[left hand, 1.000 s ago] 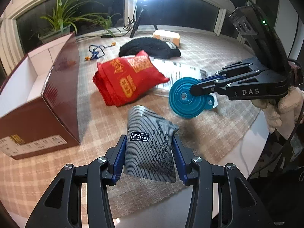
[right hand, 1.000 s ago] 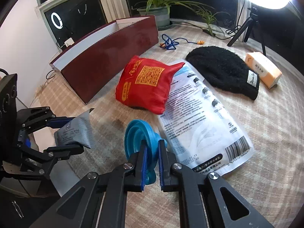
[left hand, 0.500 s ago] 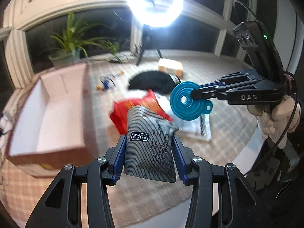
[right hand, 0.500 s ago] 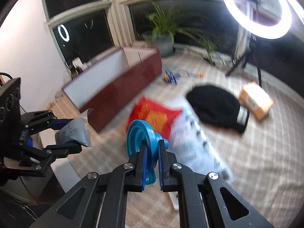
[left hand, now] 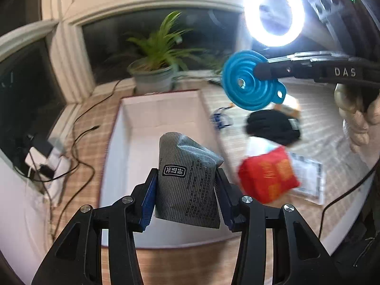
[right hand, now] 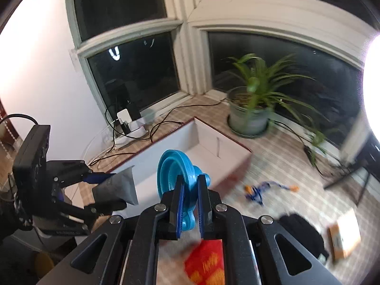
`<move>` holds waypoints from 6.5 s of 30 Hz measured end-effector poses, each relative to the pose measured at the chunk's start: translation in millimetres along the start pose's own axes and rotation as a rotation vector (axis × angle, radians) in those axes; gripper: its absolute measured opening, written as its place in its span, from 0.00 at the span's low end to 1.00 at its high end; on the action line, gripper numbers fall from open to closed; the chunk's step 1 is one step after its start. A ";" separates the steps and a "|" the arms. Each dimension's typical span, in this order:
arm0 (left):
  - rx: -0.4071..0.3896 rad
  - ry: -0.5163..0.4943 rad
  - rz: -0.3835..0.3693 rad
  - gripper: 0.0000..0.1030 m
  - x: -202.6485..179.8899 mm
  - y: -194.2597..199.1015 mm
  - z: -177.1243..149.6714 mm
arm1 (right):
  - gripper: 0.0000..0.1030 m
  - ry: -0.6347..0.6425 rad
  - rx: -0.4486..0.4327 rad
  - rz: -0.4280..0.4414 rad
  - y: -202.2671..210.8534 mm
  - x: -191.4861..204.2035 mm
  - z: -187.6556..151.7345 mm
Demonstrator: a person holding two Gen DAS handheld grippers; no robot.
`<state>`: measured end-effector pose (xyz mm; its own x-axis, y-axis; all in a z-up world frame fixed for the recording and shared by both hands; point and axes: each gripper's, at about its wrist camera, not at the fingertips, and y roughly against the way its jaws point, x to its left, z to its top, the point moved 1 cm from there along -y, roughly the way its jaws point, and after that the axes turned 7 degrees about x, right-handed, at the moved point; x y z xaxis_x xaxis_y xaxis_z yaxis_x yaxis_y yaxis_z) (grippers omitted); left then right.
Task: Organize soft objects
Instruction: 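Carry funnel and grey packet over the box and open both tools, then move both tools back and grasp the red pouch with the left tool, then lift the red pouch with the left tool and carry it over the box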
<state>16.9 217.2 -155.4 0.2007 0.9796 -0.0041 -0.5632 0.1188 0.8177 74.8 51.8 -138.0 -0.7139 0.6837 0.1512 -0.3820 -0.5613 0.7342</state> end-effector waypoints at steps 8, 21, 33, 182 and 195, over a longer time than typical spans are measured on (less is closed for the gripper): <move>0.161 0.046 0.047 0.44 24.0 -41.7 10.1 | 0.09 0.024 0.181 0.049 -97.1 1.1 40.7; 0.321 0.048 0.069 0.44 22.9 -88.4 9.0 | 0.09 0.031 0.423 -0.001 -198.1 -17.4 51.0; 0.395 0.034 0.062 0.49 23.2 -111.7 7.7 | 0.09 0.032 0.490 -0.008 -226.2 -21.9 45.3; -0.111 0.607 -0.100 0.43 -128.6 -10.0 -22.1 | 0.47 0.098 0.282 0.300 9.1 -52.8 -60.3; -0.077 0.589 -0.024 0.43 -48.0 -6.8 -9.3 | 0.47 0.122 0.284 0.324 -52.1 4.5 10.8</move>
<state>3.6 170.9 -166.1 -0.2523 0.8986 -0.3591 -0.6250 0.1320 0.7694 97.9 89.2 -168.4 -0.8406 0.4244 0.3366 0.0369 -0.5752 0.8172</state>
